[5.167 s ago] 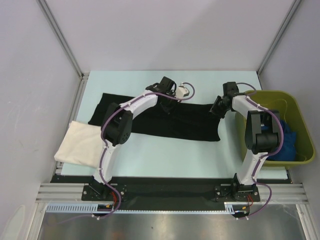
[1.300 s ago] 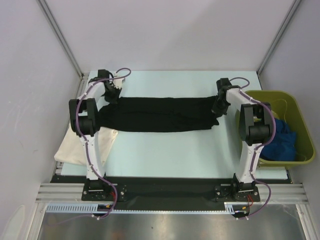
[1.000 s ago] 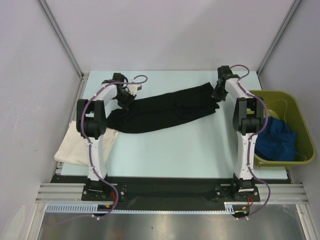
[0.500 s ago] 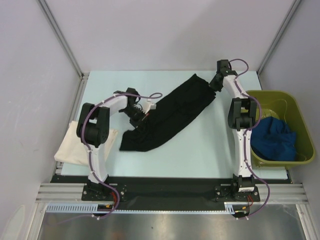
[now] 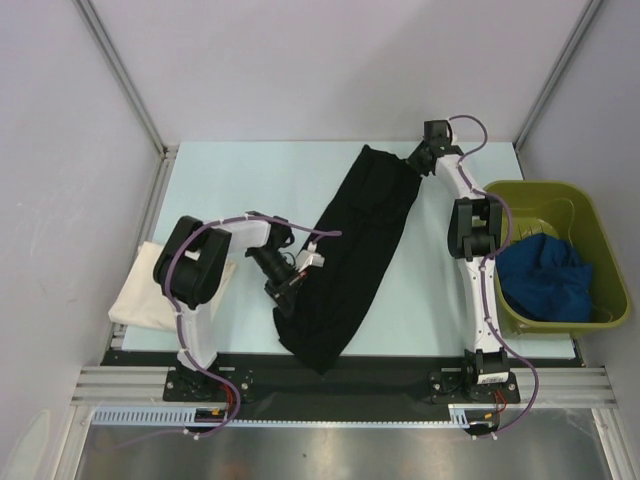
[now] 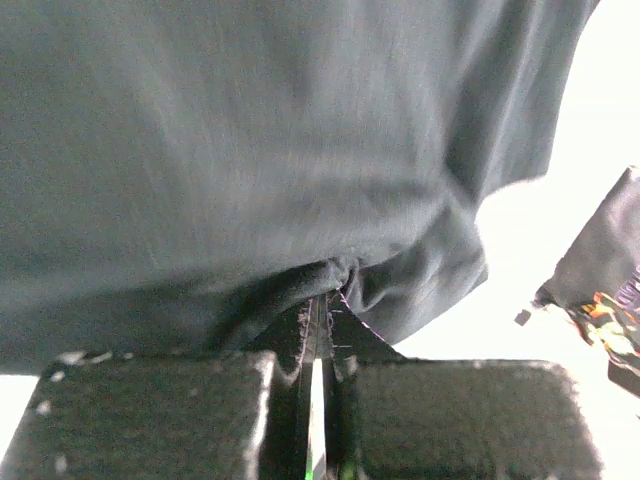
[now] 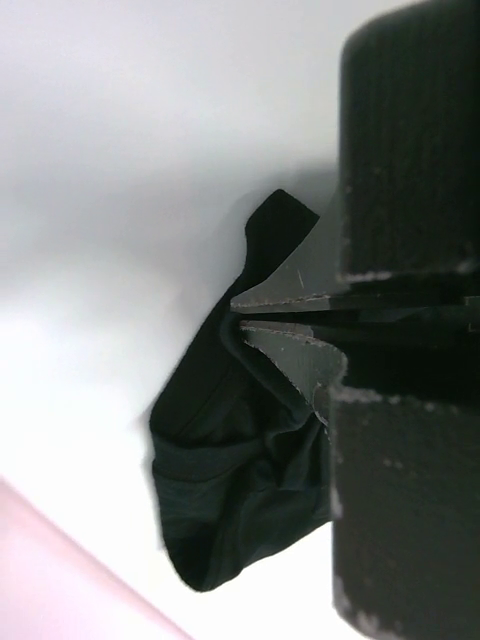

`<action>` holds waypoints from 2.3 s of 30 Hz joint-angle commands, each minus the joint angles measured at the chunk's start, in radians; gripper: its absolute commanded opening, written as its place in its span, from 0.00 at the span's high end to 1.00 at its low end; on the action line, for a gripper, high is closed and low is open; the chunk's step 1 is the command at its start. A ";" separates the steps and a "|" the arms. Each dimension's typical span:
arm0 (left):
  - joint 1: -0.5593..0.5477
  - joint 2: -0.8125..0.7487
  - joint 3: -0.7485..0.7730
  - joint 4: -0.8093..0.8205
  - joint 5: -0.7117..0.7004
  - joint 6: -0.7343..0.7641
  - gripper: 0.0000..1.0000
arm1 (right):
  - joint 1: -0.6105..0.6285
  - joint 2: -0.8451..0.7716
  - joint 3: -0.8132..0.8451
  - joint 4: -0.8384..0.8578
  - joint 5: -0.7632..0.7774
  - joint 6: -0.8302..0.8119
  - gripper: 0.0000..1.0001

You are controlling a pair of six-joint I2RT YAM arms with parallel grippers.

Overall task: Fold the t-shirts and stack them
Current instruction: Fold the tshirt

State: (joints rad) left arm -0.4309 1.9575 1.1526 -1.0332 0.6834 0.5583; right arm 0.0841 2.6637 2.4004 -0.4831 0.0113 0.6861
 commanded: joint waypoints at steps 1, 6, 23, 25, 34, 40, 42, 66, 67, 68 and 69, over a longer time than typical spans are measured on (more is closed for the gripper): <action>-0.011 -0.061 -0.082 -0.025 -0.011 0.022 0.99 | 0.008 0.048 0.086 0.107 0.018 0.006 1.00; -0.022 -0.078 -0.093 -0.048 -0.007 -0.012 0.95 | 0.009 0.088 0.120 0.199 0.001 0.016 1.00; -0.035 -0.258 -0.028 -0.113 -0.263 -0.058 0.43 | -0.014 -0.128 0.103 0.155 0.081 -0.191 0.47; -0.035 -0.279 -0.019 -0.123 -0.274 -0.041 0.42 | -0.015 -0.154 0.100 0.117 0.099 -0.206 0.47; -0.034 -0.299 -0.086 0.019 -0.373 -0.060 0.39 | -0.030 -0.303 -0.128 0.011 0.105 -0.174 0.48; -0.051 -0.247 -0.123 0.145 -0.346 -0.118 0.34 | -0.037 -0.206 -0.107 0.000 -0.002 -0.112 0.48; -0.077 -0.241 -0.136 0.159 -0.341 -0.115 0.33 | -0.046 -0.168 -0.075 0.005 -0.039 -0.082 0.48; -0.230 -0.088 0.022 0.208 -0.139 -0.170 0.74 | -0.055 0.128 0.184 0.328 -0.128 0.175 0.80; -0.229 -0.107 0.015 0.187 -0.148 -0.161 0.66 | -0.055 0.093 0.159 0.330 -0.125 0.146 0.72; -0.229 -0.120 0.004 0.177 -0.156 -0.143 0.61 | -0.053 0.069 0.148 0.324 -0.116 0.132 0.59; -0.229 -0.140 -0.025 0.173 -0.174 -0.137 0.53 | -0.056 0.046 0.138 0.316 -0.102 0.113 0.55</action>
State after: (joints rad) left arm -0.6582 1.8671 1.1530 -0.8780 0.5240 0.3935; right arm 0.0364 2.8079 2.5202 -0.2222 -0.1276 0.8360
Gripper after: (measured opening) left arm 0.402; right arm 0.411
